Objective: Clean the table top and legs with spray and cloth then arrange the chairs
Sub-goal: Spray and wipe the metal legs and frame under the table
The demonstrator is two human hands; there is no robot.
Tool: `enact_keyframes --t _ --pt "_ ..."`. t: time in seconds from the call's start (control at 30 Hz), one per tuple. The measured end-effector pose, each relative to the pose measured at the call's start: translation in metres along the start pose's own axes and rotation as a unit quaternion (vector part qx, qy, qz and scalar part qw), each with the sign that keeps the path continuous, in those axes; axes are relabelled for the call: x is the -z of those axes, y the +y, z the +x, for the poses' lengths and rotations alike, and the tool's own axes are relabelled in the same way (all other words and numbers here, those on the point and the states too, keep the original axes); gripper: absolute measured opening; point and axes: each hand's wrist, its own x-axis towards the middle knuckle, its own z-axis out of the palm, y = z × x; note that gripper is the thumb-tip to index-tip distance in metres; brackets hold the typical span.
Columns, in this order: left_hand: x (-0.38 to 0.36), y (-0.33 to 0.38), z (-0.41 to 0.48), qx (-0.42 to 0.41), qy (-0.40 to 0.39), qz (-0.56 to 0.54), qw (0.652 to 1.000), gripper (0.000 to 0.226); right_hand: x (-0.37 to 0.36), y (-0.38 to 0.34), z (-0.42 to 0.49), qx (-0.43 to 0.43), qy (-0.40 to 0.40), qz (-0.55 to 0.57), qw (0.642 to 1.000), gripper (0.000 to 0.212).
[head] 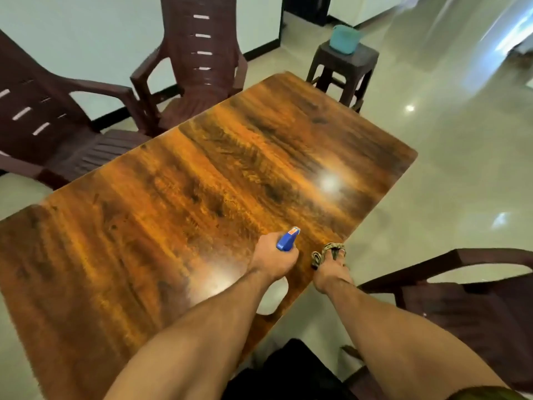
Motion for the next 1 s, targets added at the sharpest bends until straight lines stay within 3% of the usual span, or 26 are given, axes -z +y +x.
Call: enact_keyframes --t 0.13,0.27,0.47,0.77,0.87,1.0 --pt "-0.049 0.044 0.045 -0.033 -0.032 -0.019 0.999 0.035 0.041 0.024 0.045 -0.003 0.015 0.032 0.999 0.077" --pt "-0.104 0.091 0.120 -0.045 -0.049 -0.009 0.998 0.024 0.105 0.042 0.125 0.007 0.064 0.054 0.996 0.070" --pt "-0.154 0.150 0.216 -0.014 -0.010 0.011 1.000 0.021 0.196 0.053 0.239 0.003 0.087 0.069 0.994 0.072" --pt "-0.190 0.202 0.347 0.026 0.065 -0.046 0.996 0.024 0.279 0.035 0.359 0.028 0.058 -0.040 0.997 0.070" --pt "-0.200 0.214 0.387 0.031 0.094 -0.057 0.993 0.023 0.293 0.029 0.386 0.152 0.079 -0.117 0.978 0.071" --pt "-0.209 0.238 0.439 0.050 0.120 -0.080 0.988 0.023 0.327 0.000 0.437 0.396 0.027 -0.216 0.892 0.074"
